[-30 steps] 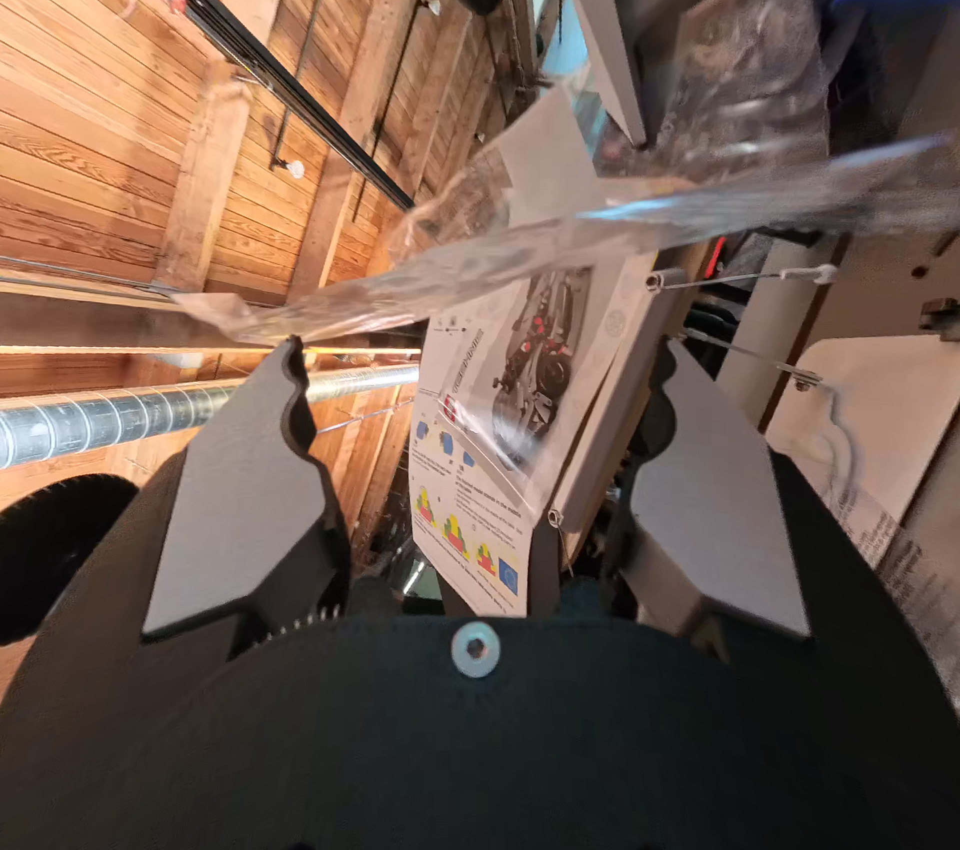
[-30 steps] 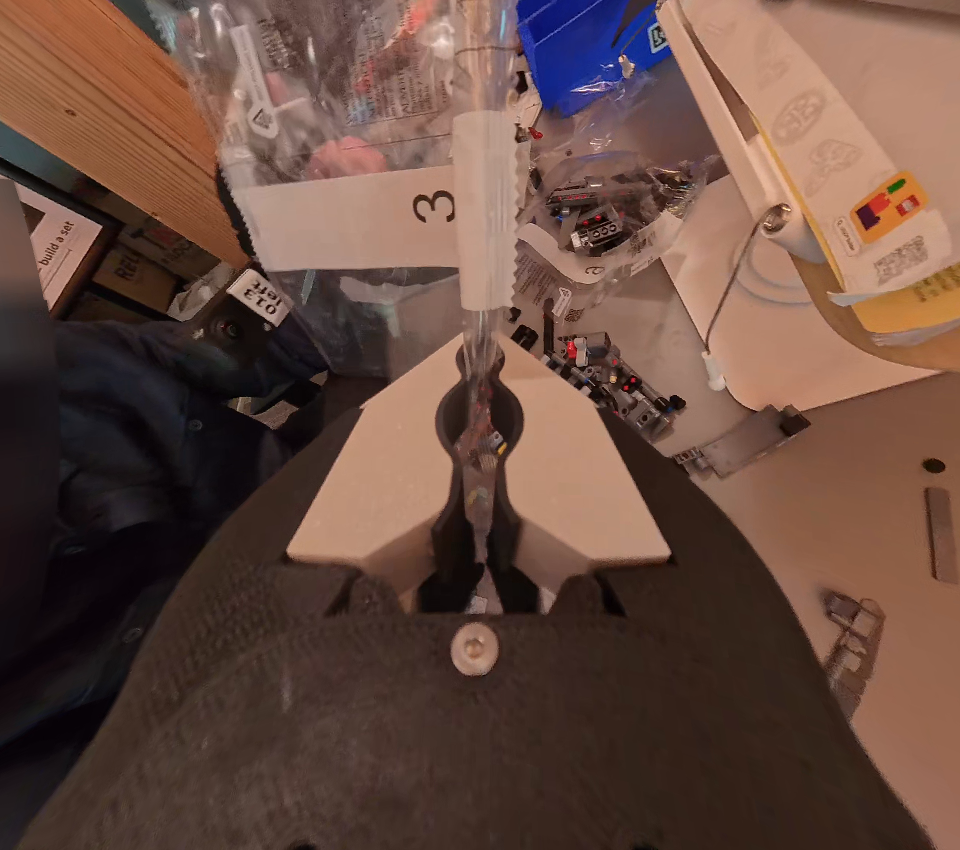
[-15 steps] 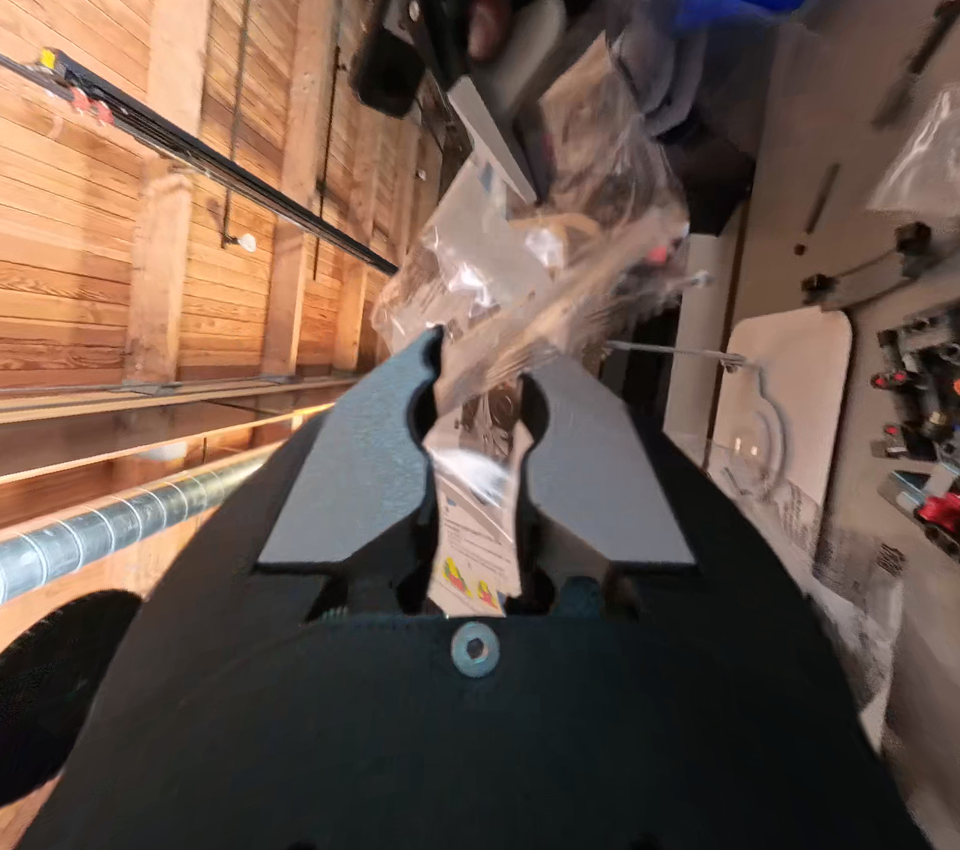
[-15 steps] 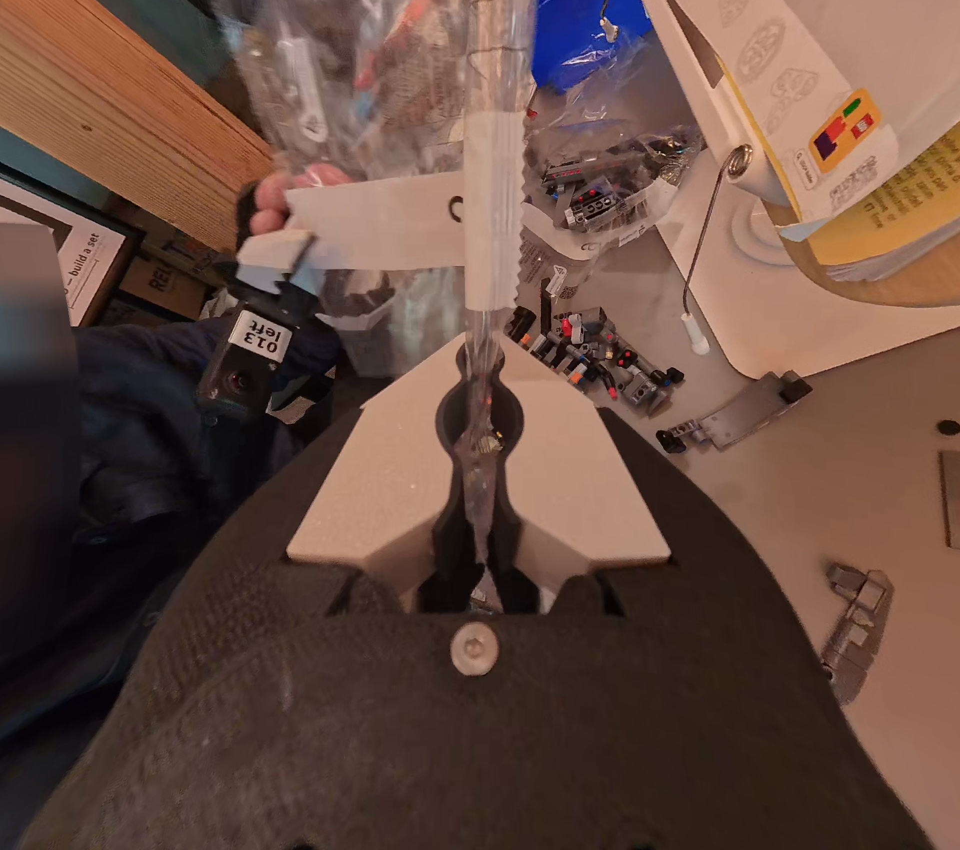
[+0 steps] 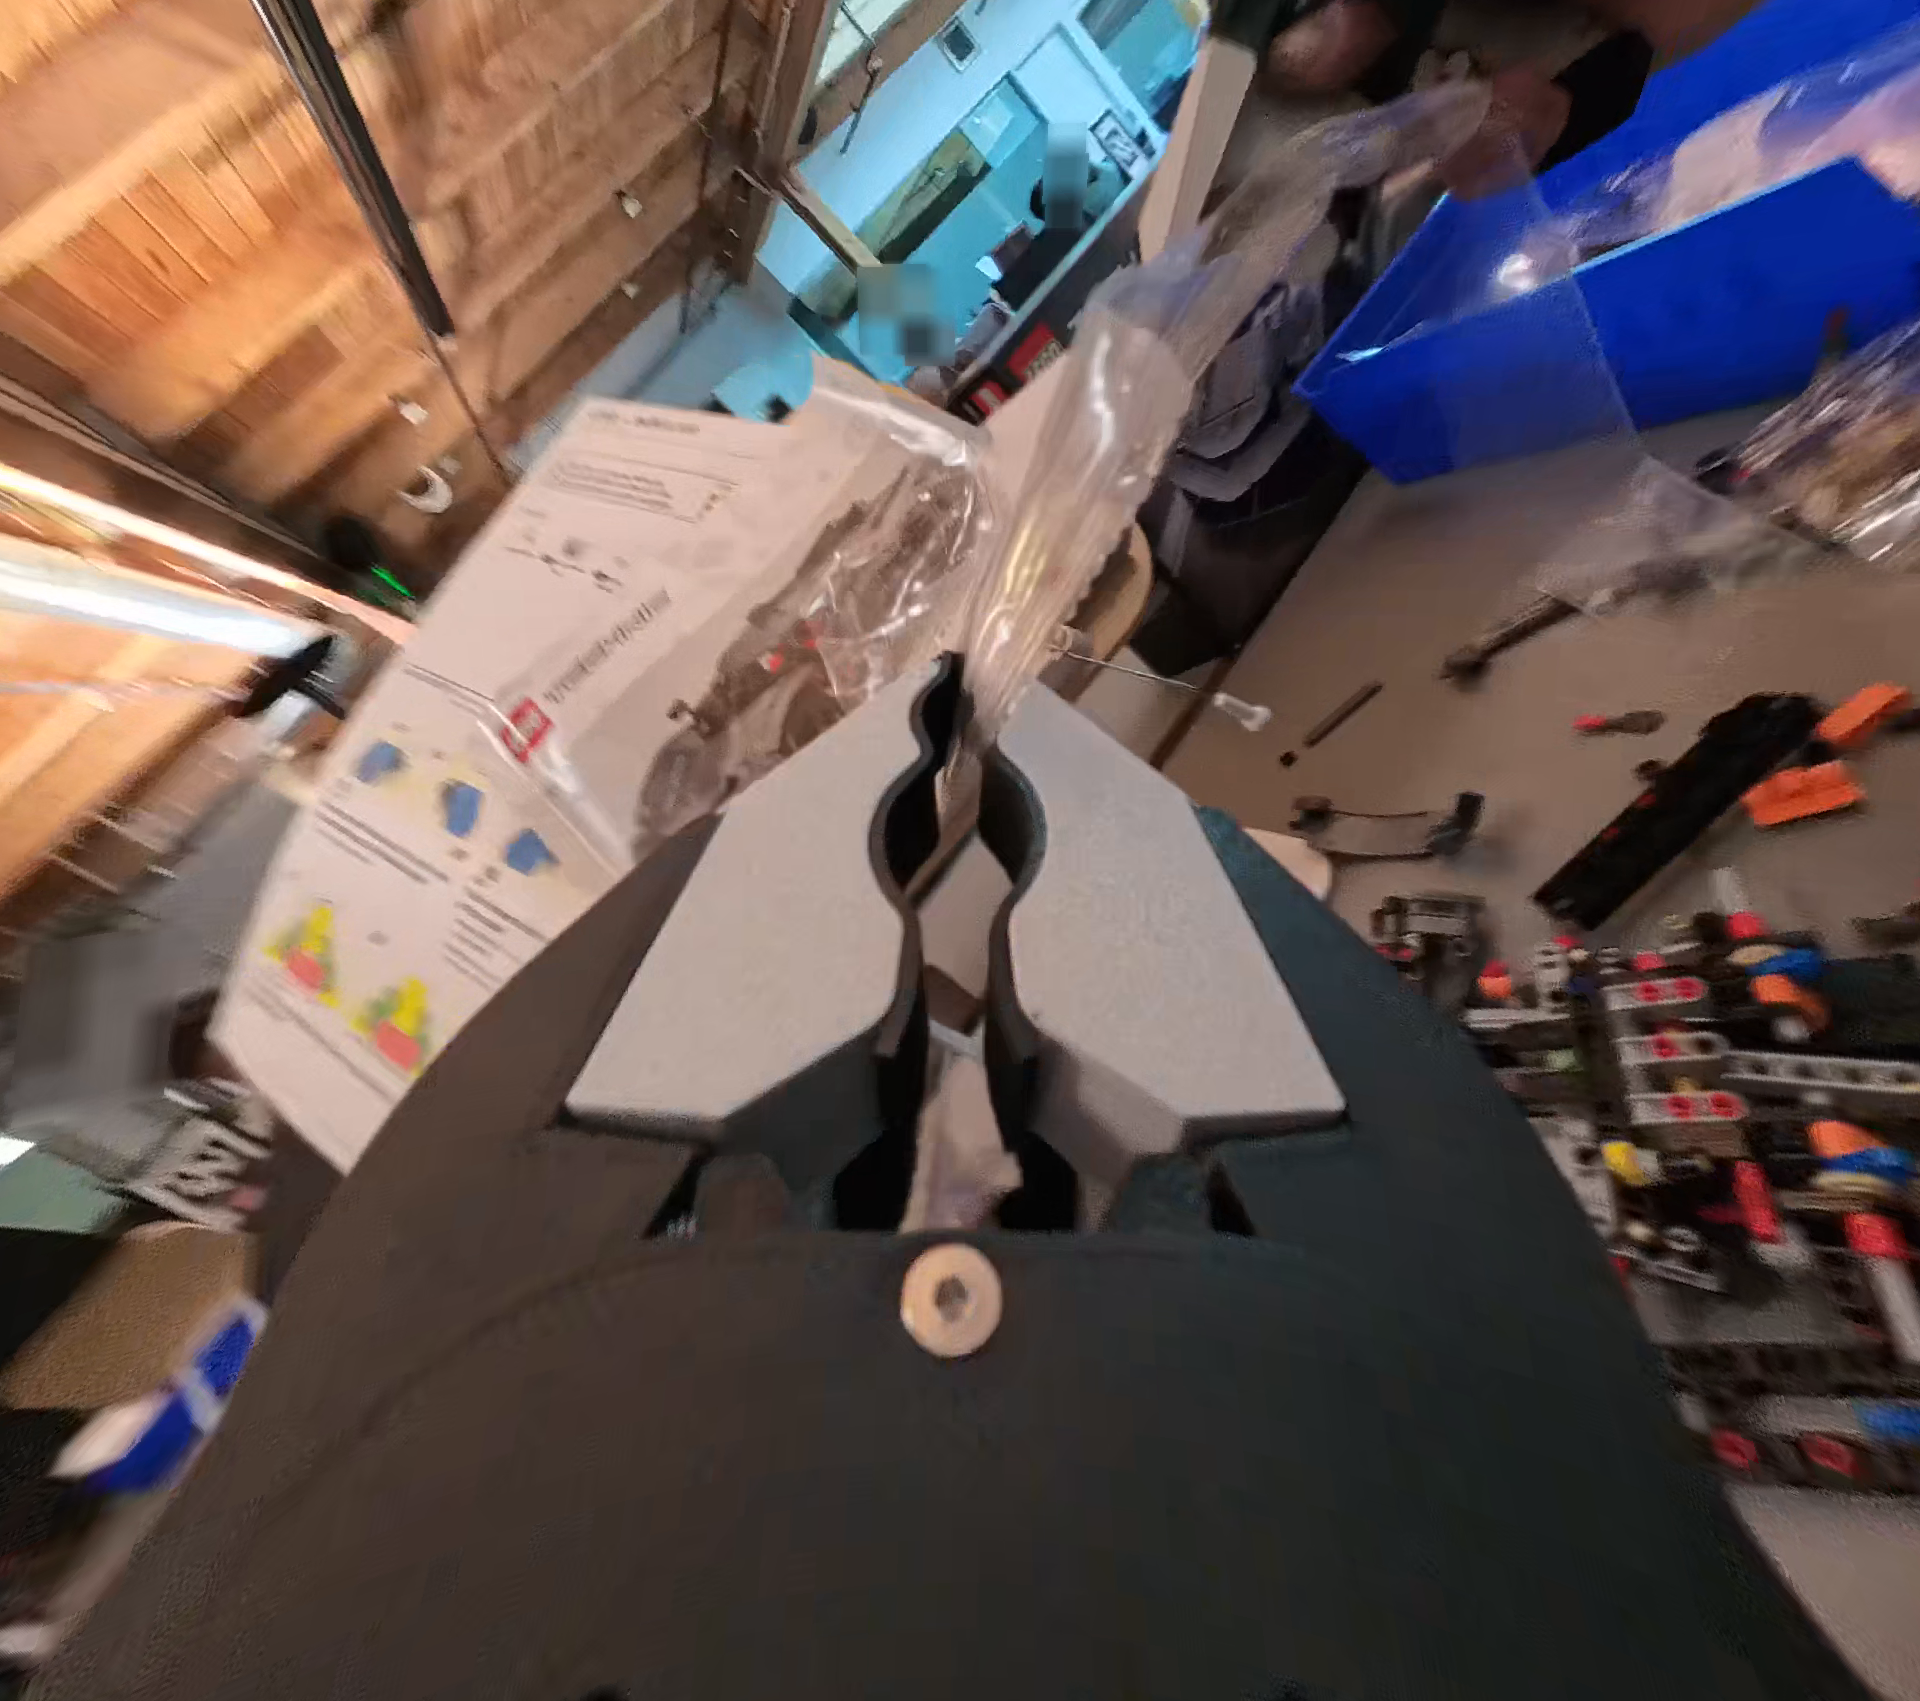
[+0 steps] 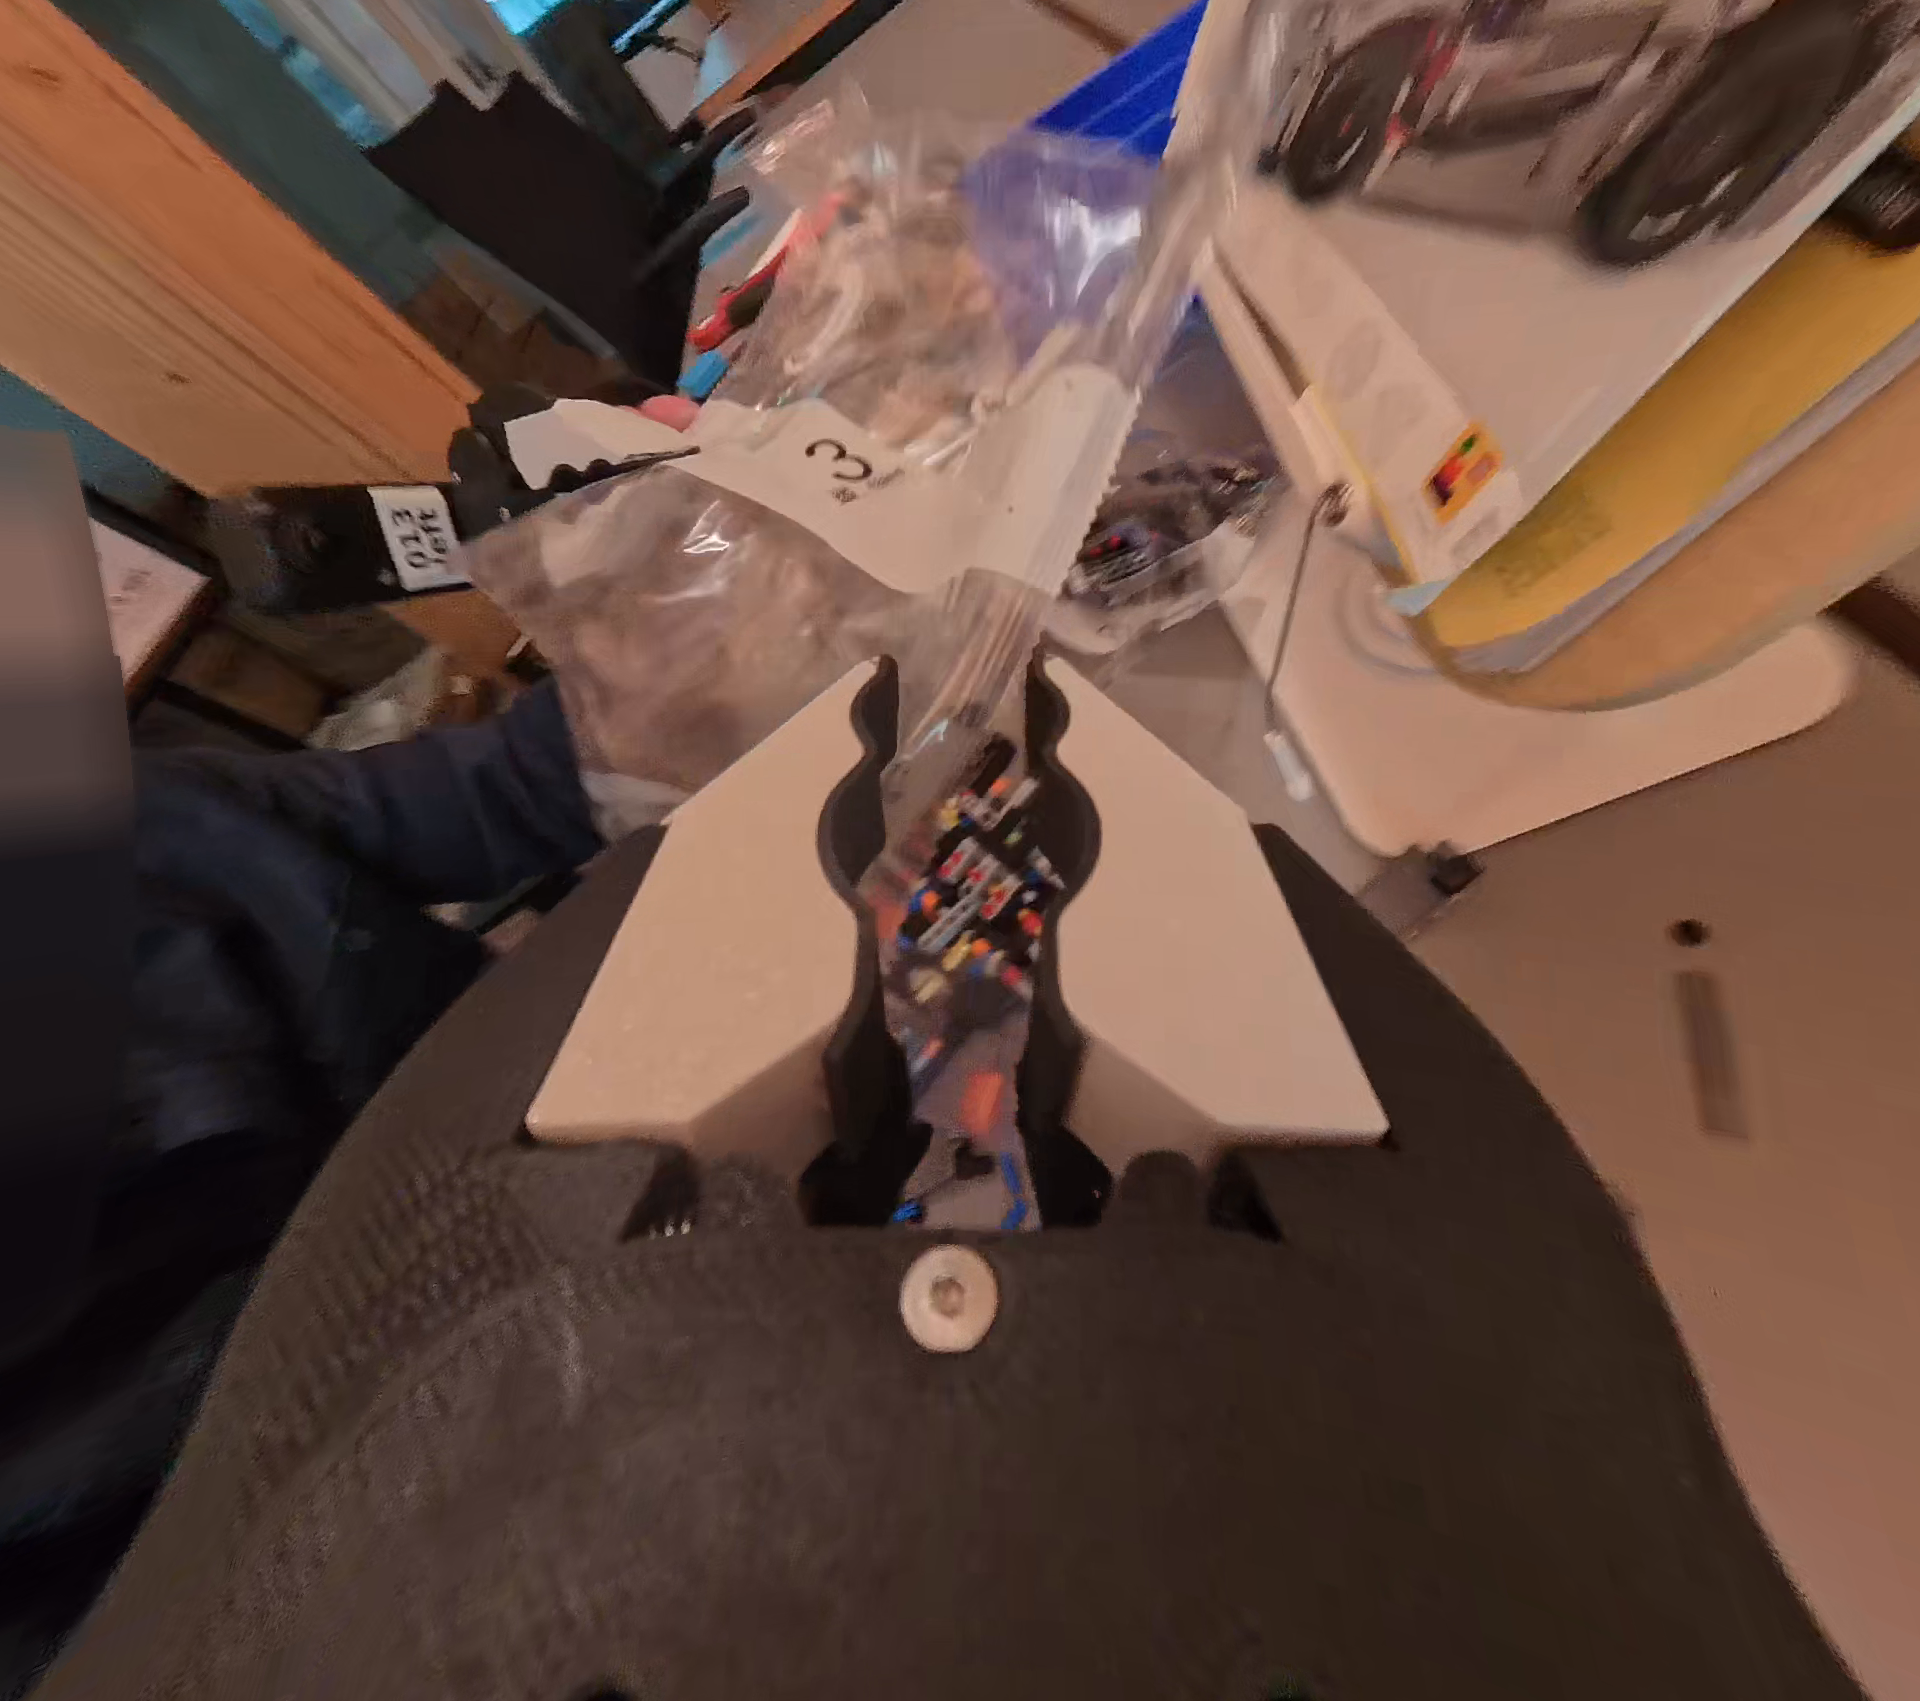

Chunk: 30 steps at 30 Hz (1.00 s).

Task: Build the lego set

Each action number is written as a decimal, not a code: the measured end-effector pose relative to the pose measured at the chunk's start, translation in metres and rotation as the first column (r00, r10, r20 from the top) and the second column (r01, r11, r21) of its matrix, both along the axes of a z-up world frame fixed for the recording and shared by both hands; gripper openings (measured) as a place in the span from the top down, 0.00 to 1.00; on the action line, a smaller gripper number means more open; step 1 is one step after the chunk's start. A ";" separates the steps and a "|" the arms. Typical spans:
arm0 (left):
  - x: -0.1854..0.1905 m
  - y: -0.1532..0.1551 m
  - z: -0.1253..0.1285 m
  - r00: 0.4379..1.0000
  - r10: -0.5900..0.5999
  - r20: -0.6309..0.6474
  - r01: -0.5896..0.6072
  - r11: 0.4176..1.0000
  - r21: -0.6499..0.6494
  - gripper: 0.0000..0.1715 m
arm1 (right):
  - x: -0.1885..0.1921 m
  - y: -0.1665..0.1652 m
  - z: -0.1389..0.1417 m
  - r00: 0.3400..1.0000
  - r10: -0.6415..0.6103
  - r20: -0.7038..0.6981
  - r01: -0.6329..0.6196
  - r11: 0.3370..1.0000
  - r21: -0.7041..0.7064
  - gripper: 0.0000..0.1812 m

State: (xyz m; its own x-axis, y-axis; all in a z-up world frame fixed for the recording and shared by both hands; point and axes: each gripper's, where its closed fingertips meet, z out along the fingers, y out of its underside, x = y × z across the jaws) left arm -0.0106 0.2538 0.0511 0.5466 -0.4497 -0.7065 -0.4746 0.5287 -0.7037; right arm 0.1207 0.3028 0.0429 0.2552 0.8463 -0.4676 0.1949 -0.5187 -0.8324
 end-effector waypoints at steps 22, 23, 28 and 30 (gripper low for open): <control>0.002 0.012 -0.034 0.991 -0.088 0.098 0.121 0.903 -0.411 1.00 | -0.093 -0.088 0.020 0.910 0.000 0.415 -0.242 0.813 0.530 0.87; 0.004 0.010 -0.034 0.991 -0.092 0.093 0.122 0.904 -0.409 1.00 | -0.096 -0.083 0.017 0.907 -0.017 0.421 -0.229 0.820 0.525 0.89; 0.007 0.008 -0.038 0.994 -0.089 0.056 0.104 0.906 -0.410 1.00 | -0.107 -0.081 0.003 0.892 0.002 0.453 -0.252 0.833 0.493 0.87; 0.008 0.007 -0.037 0.994 -0.097 0.054 0.111 0.906 -0.409 1.00 | -0.106 -0.078 0.001 0.886 -0.024 0.464 -0.240 0.831 0.502 0.88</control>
